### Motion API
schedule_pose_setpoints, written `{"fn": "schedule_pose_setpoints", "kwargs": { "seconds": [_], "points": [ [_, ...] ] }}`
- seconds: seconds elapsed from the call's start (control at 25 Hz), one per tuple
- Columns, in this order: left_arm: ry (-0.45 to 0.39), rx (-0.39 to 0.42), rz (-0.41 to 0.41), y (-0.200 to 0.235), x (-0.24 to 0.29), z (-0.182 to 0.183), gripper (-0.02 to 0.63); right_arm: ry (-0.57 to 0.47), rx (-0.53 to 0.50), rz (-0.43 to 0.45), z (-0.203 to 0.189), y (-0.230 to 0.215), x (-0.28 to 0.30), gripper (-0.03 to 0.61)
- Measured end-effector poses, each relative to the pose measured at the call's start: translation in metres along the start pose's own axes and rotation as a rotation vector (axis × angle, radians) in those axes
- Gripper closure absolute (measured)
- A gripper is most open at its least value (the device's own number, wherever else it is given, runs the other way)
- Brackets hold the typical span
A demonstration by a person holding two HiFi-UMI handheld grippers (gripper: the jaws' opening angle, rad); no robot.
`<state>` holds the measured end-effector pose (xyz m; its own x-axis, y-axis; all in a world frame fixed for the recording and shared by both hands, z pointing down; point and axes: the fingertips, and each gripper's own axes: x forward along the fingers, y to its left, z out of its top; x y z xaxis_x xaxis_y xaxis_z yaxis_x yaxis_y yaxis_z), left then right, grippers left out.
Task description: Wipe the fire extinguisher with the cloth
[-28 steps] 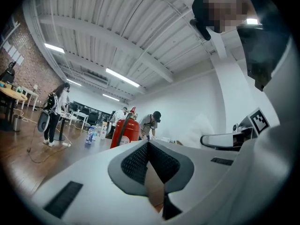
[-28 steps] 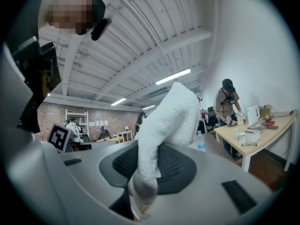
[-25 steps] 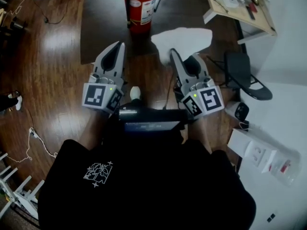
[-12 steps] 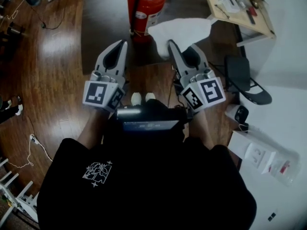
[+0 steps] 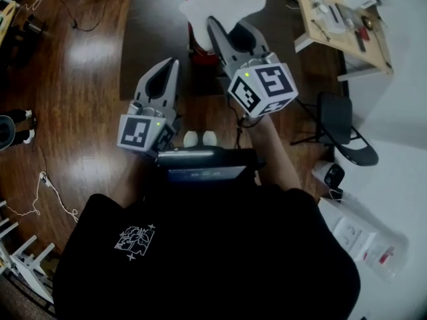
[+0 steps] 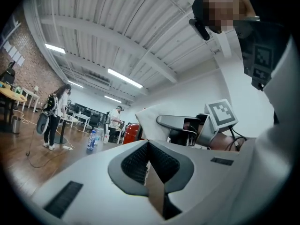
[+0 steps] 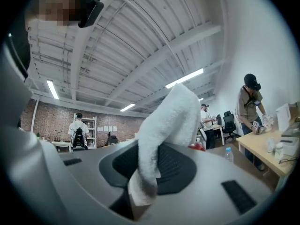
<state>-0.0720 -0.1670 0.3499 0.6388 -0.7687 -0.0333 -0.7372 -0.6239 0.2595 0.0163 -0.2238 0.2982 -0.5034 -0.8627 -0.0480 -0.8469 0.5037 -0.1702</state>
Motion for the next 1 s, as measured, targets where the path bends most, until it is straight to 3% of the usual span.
{"fn": "schedule_pose_setpoints", "kwargs": {
  "seconds": [0.32, 0.48, 0.6, 0.84, 0.92, 1.0],
  "points": [
    [0.003, 0.011, 0.039, 0.010, 0.002, 0.003, 0.614, 0.047, 0.014, -0.027, -0.029, 0.001, 0.036, 0.465],
    [0.010, 0.014, 0.045, 0.014, 0.006, 0.002, 0.614, 0.113, 0.010, -0.007, -0.062, 0.005, 0.036, 0.465],
    [0.021, 0.020, 0.045, 0.014, 0.012, -0.001, 0.614, 0.207, 0.037, -0.005, -0.110, -0.004, 0.032, 0.465],
    [0.022, 0.031, 0.056, 0.021, 0.012, 0.002, 0.614, 0.495, 0.061, 0.003, -0.247, -0.023, 0.029, 0.466],
    [0.016, 0.032, 0.057, 0.023, 0.011, 0.004, 0.614, 0.507, 0.023, 0.031, -0.249, -0.017, 0.029, 0.467],
    [0.007, 0.028, 0.055, 0.025, 0.010, 0.006, 0.614, 0.442, 0.003, 0.059, -0.216, -0.005, 0.023, 0.468]
  ]
}}
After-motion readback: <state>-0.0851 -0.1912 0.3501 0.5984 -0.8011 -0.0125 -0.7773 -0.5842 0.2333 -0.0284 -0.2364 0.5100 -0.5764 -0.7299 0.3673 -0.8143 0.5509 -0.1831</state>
